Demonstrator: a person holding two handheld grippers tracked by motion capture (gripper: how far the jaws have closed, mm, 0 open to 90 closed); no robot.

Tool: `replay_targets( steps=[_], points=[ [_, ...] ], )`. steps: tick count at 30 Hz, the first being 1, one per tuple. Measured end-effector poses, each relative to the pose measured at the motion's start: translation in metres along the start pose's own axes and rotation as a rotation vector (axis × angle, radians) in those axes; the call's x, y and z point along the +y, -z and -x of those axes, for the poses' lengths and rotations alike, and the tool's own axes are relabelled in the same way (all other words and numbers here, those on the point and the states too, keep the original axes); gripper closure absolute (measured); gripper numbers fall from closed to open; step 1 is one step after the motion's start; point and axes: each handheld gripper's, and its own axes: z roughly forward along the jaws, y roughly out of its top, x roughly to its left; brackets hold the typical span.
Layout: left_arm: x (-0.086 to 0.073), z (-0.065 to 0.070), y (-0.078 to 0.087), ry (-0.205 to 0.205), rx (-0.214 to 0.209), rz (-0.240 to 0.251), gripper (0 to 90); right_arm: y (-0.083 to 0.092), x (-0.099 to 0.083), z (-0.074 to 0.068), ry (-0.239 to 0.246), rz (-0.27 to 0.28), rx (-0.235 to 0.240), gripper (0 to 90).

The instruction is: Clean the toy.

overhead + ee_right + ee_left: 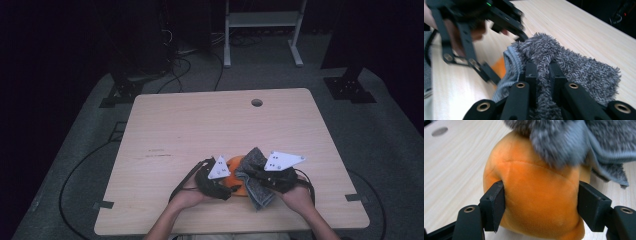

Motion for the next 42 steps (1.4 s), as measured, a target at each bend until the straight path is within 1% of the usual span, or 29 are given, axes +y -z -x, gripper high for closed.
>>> replay_targets(
  steps=[1,2,3,4,5,6,7,8,9,10,11,12,14,15,16,17,18,19,21,23,25,27,29,30,32,35,39,41,42],
  points=[
    [-0.003,-0.002,0.000,0.015,-0.018,-0.007,30.2,0.000,-0.003,0.004,-0.005,-0.007,-0.007,80.4],
    [-0.005,-0.005,-0.001,0.039,-0.049,-0.028,30.2,0.000,-0.007,0.008,-0.015,-0.011,-0.017,80.3],
    [-0.008,-0.008,0.000,0.049,-0.061,-0.038,30.0,0.001,-0.010,0.012,-0.030,-0.017,-0.018,80.3],
    [-0.010,-0.010,0.001,0.063,-0.073,-0.029,29.5,0.001,-0.014,0.016,-0.052,-0.016,-0.018,80.3],
    [-0.010,-0.011,0.002,0.078,-0.087,-0.025,26.6,0.002,-0.017,0.018,-0.070,-0.012,-0.015,80.3],
    [-0.007,-0.012,0.003,0.098,-0.095,-0.017,23.0,0.003,-0.018,0.019,-0.072,-0.012,-0.013,80.3],
    [-0.005,-0.014,0.004,0.111,-0.099,-0.012,16.9,0.004,-0.018,0.018,-0.064,-0.014,-0.021,80.3],
    [-0.002,-0.017,0.005,0.145,-0.108,0.000,13.7,0.004,-0.017,0.017,-0.054,-0.015,-0.027,80.2],
    [-0.002,-0.018,0.005,0.164,-0.106,0.015,11.2,0.004,-0.017,0.015,-0.041,-0.010,-0.017,80.1],
    [-0.001,-0.018,0.005,0.173,-0.095,0.021,10.2,0.004,-0.017,0.013,-0.041,-0.003,-0.003,80.0],
    [-0.001,-0.018,0.004,0.175,-0.096,0.019,9.4,0.004,-0.015,0.010,-0.042,0.007,0.018,79.8],
    [-0.001,-0.018,0.001,0.181,-0.100,0.007,9.1,0.004,-0.013,0.007,-0.032,0.014,0.026,79.8],
    [-0.005,-0.017,-0.001,0.182,-0.106,-0.004,10.9,0.001,-0.008,-0.003,0.024,0.018,0.032,79.8],
    [-0.007,-0.018,-0.001,0.183,-0.102,-0.010,16.5,-0.001,-0.007,-0.007,0.046,0.015,0.018,79.8],
    [-0.008,-0.020,0.001,0.195,-0.100,-0.016,20.0,-0.002,-0.007,-0.007,0.048,0.019,0.015,79.8],
    [-0.009,-0.021,0.002,0.195,-0.100,-0.022,22.8,-0.002,-0.009,-0.004,0.029,0.028,0.020,79.8],
    [-0.011,-0.023,0.004,0.184,-0.096,-0.041,24.7,-0.002,-0.012,0.001,0.005,0.036,0.027,79.9],
    [-0.012,-0.024,0.004,0.189,-0.095,-0.040,26.0,-0.002,-0.016,0.006,-0.020,0.038,0.032,79.9],
    [-0.014,-0.025,0.004,0.195,-0.100,-0.032,26.6,0.000,-0.022,0.014,-0.048,0.032,0.021,79.9],
    [-0.014,-0.025,0.004,0.196,-0.106,-0.032,27.0,0.003,-0.029,0.021,-0.099,0.031,0.029,80.0],
    [-0.015,-0.026,0.005,0.190,-0.108,-0.043,27.3,0.006,-0.033,0.024,-0.111,0.018,0.013,80.0],
    [-0.016,-0.028,0.007,0.192,-0.107,-0.060,27.7,0.007,-0.037,0.029,-0.131,0.005,0.010,80.0],
    [-0.017,-0.029,0.008,0.187,-0.112,-0.068,28.1,0.007,-0.046,0.035,-0.175,-0.002,0.026,80.0],
    [-0.018,-0.028,0.008,0.185,-0.109,-0.071,28.1,0.006,-0.048,0.036,-0.183,-0.004,0.029,80.0],
    [-0.017,-0.028,0.009,0.178,-0.111,-0.077,28.1,0.005,-0.055,0.040,-0.224,-0.011,0.044,79.9],
    [-0.019,-0.029,0.009,0.188,-0.117,-0.070,28.0,0.005,-0.058,0.045,-0.246,-0.040,0.041,79.9],
    [-0.021,-0.029,0.011,0.182,-0.120,-0.075,27.4,0.005,-0.063,0.050,-0.277,-0.080,0.046,79.9],
    [-0.021,-0.029,0.011,0.179,-0.117,-0.080,27.1,0.005,-0.065,0.054,-0.298,-0.086,0.048,79.9],
    [-0.021,-0.028,0.011,0.181,-0.117,-0.078,26.9,0.006,-0.065,0.056,-0.304,-0.079,0.048,79.9]
  ],
)
